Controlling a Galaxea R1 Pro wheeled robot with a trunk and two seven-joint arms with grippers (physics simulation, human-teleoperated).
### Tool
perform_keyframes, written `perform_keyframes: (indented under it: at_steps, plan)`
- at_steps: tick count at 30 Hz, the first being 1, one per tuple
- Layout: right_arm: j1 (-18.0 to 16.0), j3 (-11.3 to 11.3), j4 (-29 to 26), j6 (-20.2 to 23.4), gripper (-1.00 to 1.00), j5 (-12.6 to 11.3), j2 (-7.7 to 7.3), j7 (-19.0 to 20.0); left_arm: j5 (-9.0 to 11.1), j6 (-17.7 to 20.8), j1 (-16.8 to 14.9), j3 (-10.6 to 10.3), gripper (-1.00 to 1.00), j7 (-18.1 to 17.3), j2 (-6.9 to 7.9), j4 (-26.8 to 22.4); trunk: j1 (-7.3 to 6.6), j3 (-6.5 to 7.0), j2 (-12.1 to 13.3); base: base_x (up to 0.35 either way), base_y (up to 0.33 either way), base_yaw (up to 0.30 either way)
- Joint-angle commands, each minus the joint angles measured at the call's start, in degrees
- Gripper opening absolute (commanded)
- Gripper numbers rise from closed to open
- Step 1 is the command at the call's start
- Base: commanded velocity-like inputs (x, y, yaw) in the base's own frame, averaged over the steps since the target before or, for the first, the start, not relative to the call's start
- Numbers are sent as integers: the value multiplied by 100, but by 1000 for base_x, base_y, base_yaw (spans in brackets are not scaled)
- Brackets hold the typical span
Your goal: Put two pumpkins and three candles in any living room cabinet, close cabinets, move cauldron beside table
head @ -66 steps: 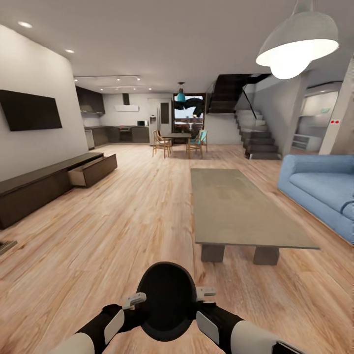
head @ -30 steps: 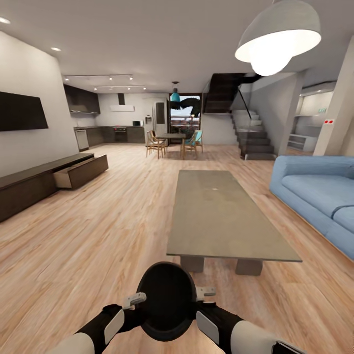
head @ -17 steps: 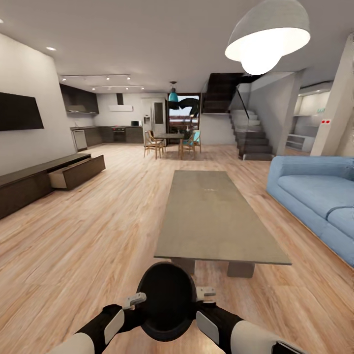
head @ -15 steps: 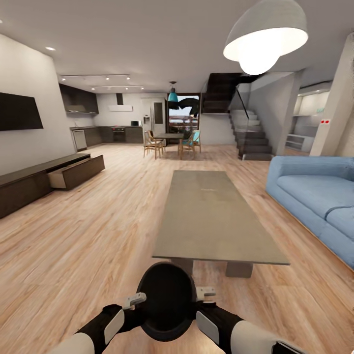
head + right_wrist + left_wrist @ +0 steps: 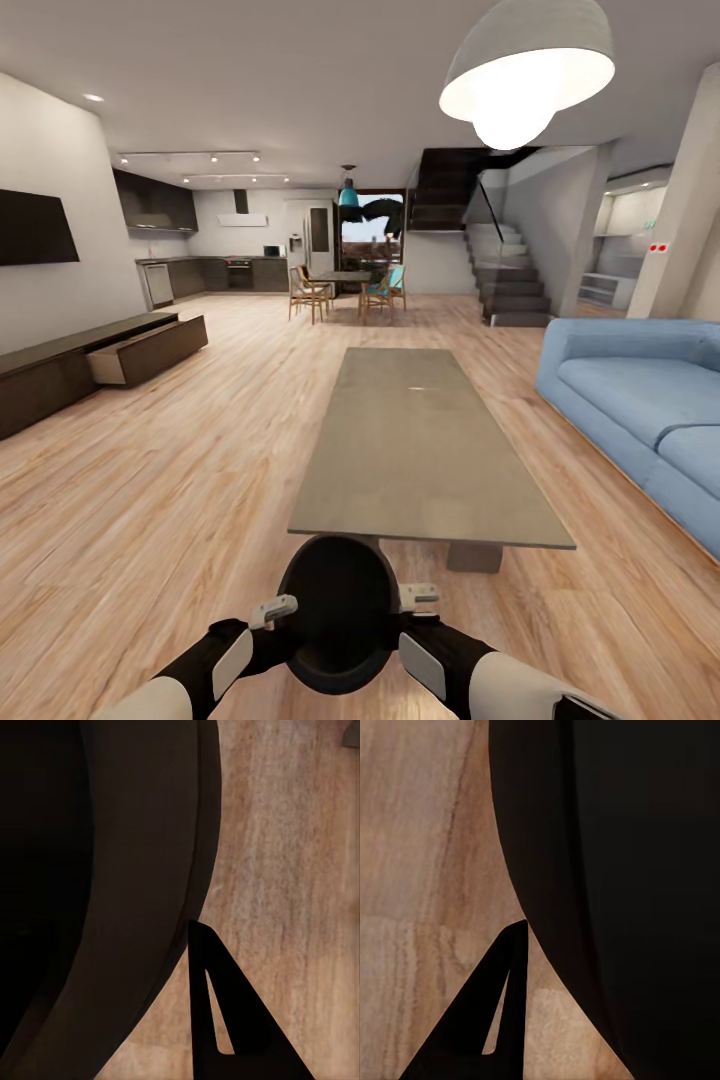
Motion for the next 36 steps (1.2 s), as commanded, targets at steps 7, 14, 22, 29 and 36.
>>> perform_keyframes:
  at_steps: [7,14,22,29,36]
  plan:
    - [-10,-238,-32,-168,-100,-126,-8,347,402,27,0,104,-100,-43,252,-19,-1,-5,-3,3,-3,0]
    - [-10,-238,-32,-168,-100,-126,-8,347,402,27,0,104,-100,-43,252,-19,-1,-5,-3,0,0,0]
    - [-10,-238,-32,-168,-100,-126,-8,347,402,20,0,104,-100,-43,252,-20,65,-58,-123,0,0,0]
    - [-10,-238,-32,-168,-100,-128,-8,347,402,19,0,104,-100,-43,252,-20,174,-148,-324,0,0,0]
    - [-10,-238,-32,-168,-100,-128,-8,347,402,19,0,104,-100,-43,252,-20,328,-274,-605,0,0,0]
